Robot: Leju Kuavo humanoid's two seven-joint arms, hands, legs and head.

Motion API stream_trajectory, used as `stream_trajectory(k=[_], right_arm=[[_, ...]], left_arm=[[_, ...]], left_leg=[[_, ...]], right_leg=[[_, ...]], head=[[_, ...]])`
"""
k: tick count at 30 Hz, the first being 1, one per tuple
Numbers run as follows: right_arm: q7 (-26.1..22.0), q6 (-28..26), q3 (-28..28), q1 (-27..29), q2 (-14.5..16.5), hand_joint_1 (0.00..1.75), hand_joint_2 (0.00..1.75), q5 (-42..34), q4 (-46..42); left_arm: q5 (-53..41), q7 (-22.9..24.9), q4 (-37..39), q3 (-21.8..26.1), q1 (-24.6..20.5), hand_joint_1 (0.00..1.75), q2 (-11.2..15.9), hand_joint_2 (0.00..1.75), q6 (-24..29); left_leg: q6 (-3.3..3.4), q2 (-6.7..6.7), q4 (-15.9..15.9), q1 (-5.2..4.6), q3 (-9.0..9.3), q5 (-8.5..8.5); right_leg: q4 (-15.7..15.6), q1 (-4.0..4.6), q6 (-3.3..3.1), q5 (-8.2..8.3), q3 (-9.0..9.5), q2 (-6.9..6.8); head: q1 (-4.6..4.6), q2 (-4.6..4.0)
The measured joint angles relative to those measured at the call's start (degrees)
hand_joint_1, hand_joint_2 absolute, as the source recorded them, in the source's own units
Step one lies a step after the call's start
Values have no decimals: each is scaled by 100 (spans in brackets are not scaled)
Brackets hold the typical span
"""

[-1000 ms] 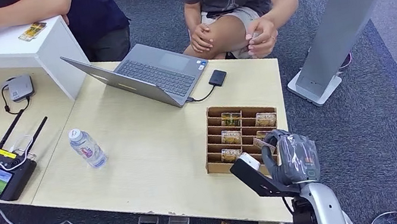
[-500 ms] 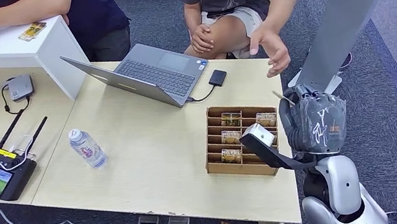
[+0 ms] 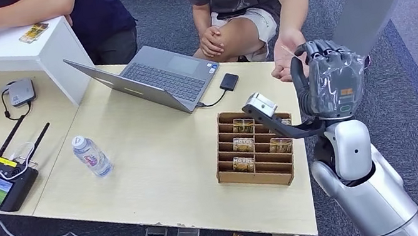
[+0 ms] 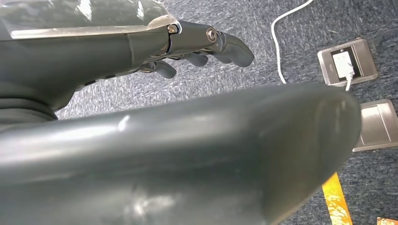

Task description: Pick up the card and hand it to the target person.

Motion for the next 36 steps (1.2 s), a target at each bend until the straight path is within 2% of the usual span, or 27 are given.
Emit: stream_trajectory(k=[13, 15, 19, 20, 29, 36], right_arm=[[-215, 223, 423, -546, 365, 139, 175, -337, 1301], [-227, 241, 486, -585, 416, 123, 175, -388, 1462], [-234, 312, 591, -642, 493, 10, 175, -427, 1723], [-234, 349, 613, -659, 509, 0, 175, -436, 1782], [-122, 473, 785, -773, 602, 0, 175, -593, 2160], [-218, -170, 838, -731, 620, 0, 175, -1280, 2248]], left_arm=[[62, -35, 9, 5, 1, 0, 2, 0, 35], [75, -35, 12, 6, 1, 0, 2, 0, 43], [79, -35, 14, 7, 2, 0, 3, 0, 60], [79, -35, 15, 7, 2, 0, 3, 0, 60], [89, -32, 17, 13, 4, 0, 7, 0, 63], [114, 1, 23, 39, 5, 0, 7, 0, 107]], left_leg=[[0, -1, 0, 0, -3, 0], [0, 0, 0, 0, -3, 0], [0, -1, 0, 0, -4, 0], [0, -1, 0, 0, -4, 0], [0, 0, 0, 0, -3, 0], [0, 0, 0, 0, -1, 0]], right_leg=[[0, 0, 0, 0, -3, 0], [0, 0, 0, 0, -3, 0], [0, 0, 0, 0, -3, 0], [0, 0, 0, 0, -4, 0], [0, 0, 0, 0, -5, 0], [0, 0, 0, 0, -6, 0]], head=[[1, 0], [-1, 0], [2, 0], [1, 0], [0, 0], [-1, 0]])
